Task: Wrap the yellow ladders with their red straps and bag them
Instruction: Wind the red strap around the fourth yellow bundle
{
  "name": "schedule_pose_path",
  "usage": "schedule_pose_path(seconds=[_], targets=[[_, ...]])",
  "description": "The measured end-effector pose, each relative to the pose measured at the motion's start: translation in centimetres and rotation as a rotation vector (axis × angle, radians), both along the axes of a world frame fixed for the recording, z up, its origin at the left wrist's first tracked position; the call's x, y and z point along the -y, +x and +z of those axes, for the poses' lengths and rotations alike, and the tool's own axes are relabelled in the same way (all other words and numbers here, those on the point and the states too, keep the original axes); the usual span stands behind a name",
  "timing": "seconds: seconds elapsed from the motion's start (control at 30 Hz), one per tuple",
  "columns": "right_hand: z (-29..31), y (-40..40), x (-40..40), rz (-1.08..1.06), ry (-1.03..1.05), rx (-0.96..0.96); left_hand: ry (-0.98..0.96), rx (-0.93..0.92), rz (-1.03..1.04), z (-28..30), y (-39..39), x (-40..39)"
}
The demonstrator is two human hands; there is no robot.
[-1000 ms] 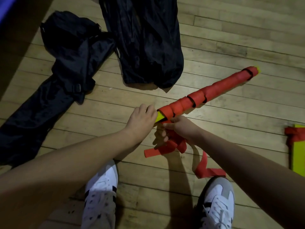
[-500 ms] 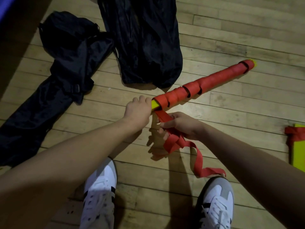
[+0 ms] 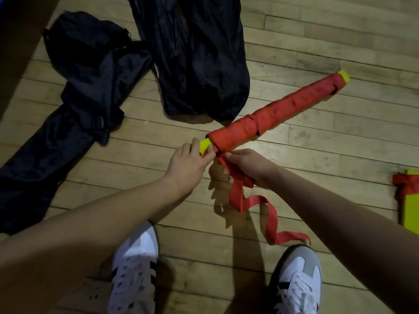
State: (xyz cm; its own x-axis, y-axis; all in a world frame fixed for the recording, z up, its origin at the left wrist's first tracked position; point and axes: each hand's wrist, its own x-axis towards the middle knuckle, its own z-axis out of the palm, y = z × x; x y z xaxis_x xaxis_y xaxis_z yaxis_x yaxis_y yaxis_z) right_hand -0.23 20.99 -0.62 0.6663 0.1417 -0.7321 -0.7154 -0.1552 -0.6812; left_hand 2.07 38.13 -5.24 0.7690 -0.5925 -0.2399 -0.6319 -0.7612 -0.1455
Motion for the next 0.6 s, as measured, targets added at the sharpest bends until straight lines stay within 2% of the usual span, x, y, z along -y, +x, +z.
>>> schedule_pose_path(seconds=[0.17,0.23,0.33,0.43,0.6], targets=[[0.2,0.0,-0.4,-0.012,-0.048,0.017,-0.156,-0.128,0.256,1.7,0.2,1.5],[0.4,0.0,-0.6,-0.013,-0.057,0.029,-0.141,-0.134,0.297,2.1,0.8,1.9],[0.5,-0.1,-0.8,-0.026,-0.085,0.006,-0.033,0.016,0.244,2.5,2.1,2.0],[0.4,-0.2,-0.8,-0.033,-0.082,-0.016,0.062,0.032,0.132,2.4,3.0,1.8],[0.0,-0.6,-0.8,-0.005,-0.056,0.008,0.015,0.089,-0.098,1.6,0.9,0.9]])
